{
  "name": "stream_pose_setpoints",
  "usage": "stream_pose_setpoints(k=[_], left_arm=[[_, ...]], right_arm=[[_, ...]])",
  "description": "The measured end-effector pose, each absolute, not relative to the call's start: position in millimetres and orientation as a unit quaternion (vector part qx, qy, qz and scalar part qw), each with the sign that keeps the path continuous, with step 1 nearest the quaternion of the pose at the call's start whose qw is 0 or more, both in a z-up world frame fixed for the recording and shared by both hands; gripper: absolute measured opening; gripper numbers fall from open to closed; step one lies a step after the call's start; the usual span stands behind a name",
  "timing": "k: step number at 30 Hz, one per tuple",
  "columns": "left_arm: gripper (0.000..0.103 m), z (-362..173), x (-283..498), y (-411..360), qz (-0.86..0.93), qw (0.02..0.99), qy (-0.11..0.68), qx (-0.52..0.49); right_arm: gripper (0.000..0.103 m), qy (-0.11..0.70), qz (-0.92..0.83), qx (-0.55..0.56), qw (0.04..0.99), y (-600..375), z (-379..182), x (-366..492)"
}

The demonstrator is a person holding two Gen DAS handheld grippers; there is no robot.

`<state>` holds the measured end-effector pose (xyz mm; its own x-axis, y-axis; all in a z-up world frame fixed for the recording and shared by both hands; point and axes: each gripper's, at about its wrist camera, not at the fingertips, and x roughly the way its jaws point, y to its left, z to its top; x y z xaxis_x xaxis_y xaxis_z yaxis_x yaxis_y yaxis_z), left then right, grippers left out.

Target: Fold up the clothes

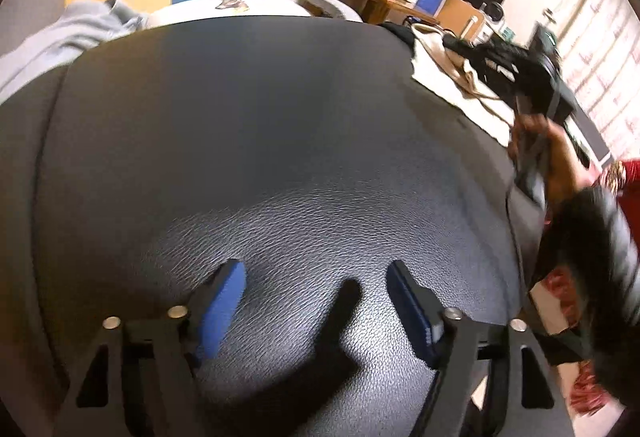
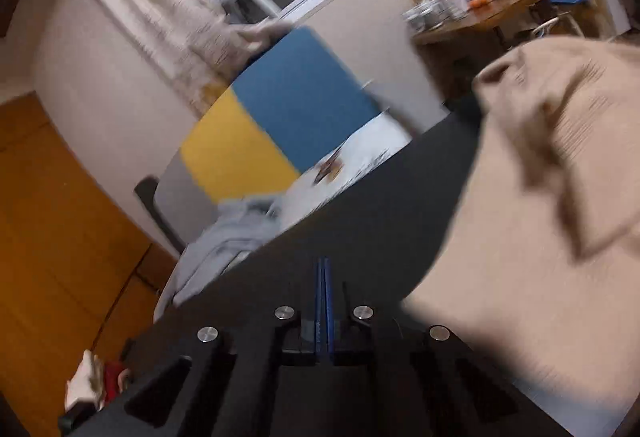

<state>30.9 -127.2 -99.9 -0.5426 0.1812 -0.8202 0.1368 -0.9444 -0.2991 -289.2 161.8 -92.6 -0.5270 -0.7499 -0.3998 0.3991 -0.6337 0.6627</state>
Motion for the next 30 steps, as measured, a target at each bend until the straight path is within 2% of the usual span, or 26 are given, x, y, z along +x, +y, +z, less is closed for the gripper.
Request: stream_pose_setpoints(k=[2, 4, 5, 6, 7, 9, 11, 12, 13, 16, 20, 21, 24, 30], left_arm=[[0.07, -96.9, 32.9, -132.4, 0.86, 0.004, -0.17, -0.481], [0.07, -91.4, 30.7, -134.0, 0.863, -0.001, -0.16, -0.479], [0.07, -87.1, 24.8, -132.2, 0.864, 0.01, -0.159, -0.477], [0.07, -81.4, 15.3, -129.0, 0.864, 0.025, -0.163, -0.475], [0.07, -74.2, 1.5, -124.1, 0.864, 0.042, -0.17, -0.472], [0.07, -57.2, -35.6, -109.3, 0.864, 0.078, -0.186, -0.461], [0.07, -41.0, -83.9, -87.1, 0.86, 0.118, -0.203, -0.452], [0.07, -33.1, -110.8, -72.8, 0.859, 0.137, -0.203, -0.45], [0.07, -26.1, -139.3, -55.3, 0.859, 0.151, -0.196, -0.448], [0.07, -13.2, -211.1, -10.4, 0.861, 0.178, -0.186, -0.438], [0.07, -16.2, -274.7, 29.4, 0.847, 0.197, -0.206, -0.449], [0.07, -19.5, -290.7, 37.3, 0.839, 0.203, -0.216, -0.455], [0.07, -31.4, -331.0, 59.1, 0.825, 0.204, -0.231, -0.474], [0.071, -49.5, -403.2, 99.9, 0.833, 0.176, -0.212, -0.479]], right_arm=[[0.008, -0.255, -0.831, 0.35, 0.348, 159.9, -99.7, -266.0], [0.034, -0.256, -0.827, 0.355, 0.353, 157.9, -106.8, -242.8], [0.042, -0.256, -0.825, 0.358, 0.355, 156.9, -110.3, -231.2], [0.057, -0.256, -0.823, 0.361, 0.357, 156.3, -113.8, -219.8], [0.064, -0.263, -0.831, 0.357, 0.336, 175.3, -111.6, -221.0], [0.064, -0.295, -0.845, 0.333, 0.296, 213.9, -99.4, -233.8], [0.069, -0.345, -0.853, 0.305, 0.245, 269.0, -94.5, -238.7], [0.079, -0.364, -0.857, 0.294, 0.215, 288.7, -92.0, -247.2], [0.083, -0.386, -0.858, 0.282, 0.189, 311.3, -90.1, -255.4], [0.085, -0.442, -0.845, 0.267, 0.135, 366.3, -88.9, -278.0], [0.085, -0.454, -0.846, 0.261, 0.105, 396.4, -94.3, -298.6], [0.084, -0.458, -0.844, 0.261, 0.101, 400.4, -97.4, -301.6], [0.07, -0.469, -0.839, 0.26, 0.089, 412.6, -106.4, -310.4], [0.069, -0.47, -0.84, 0.259, 0.077, 412.2, -102.9, -343.6]])
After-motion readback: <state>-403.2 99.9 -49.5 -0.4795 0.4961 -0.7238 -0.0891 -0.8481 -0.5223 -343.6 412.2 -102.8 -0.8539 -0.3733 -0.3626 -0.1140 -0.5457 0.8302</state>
